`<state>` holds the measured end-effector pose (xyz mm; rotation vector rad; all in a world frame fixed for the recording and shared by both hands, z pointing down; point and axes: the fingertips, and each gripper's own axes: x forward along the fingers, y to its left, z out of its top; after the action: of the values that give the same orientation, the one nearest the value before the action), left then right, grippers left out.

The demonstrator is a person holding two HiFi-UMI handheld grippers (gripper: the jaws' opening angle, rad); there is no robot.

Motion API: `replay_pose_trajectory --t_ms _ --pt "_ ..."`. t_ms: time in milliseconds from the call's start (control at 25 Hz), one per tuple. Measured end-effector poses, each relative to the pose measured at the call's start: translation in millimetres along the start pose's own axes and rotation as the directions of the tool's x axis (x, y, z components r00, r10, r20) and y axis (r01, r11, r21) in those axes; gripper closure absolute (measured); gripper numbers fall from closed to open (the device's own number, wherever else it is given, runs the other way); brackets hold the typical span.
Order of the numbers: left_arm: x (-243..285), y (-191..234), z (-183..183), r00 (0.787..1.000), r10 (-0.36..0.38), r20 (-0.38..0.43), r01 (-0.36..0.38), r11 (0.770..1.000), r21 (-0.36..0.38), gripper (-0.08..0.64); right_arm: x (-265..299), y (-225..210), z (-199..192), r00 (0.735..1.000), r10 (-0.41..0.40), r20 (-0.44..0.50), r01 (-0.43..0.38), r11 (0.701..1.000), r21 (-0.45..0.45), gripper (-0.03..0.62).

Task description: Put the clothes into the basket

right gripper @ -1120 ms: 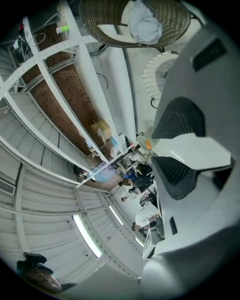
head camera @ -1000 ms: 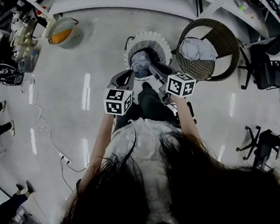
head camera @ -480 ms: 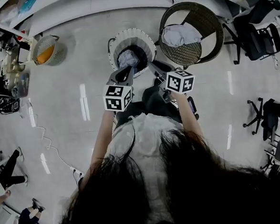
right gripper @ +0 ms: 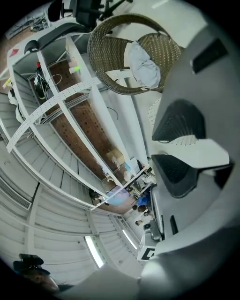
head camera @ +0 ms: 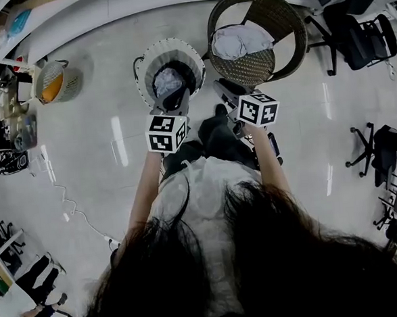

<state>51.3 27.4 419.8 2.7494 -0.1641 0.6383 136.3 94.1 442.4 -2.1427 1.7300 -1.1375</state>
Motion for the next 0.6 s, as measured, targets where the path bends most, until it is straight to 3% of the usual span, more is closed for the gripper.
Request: replay_pose_trajectory --t_ms 200,600 --pt "49.2 -21.2 11.6 1.000 0.002 -0.029 -0.003 1.000 -0.027 0.531 -9.0 -55.8 28.1 1.000 -0.020 -0.011 0.020 1.000 0.021 0.490" --pt "155.6 -54.3 32.4 0.996 0.006 -0.091 -0.007 1.000 -0.014 0.531 -11.7 -166.5 66.0 0.997 -0.044 -0.064 0.046 0.998 0.031 0.490"
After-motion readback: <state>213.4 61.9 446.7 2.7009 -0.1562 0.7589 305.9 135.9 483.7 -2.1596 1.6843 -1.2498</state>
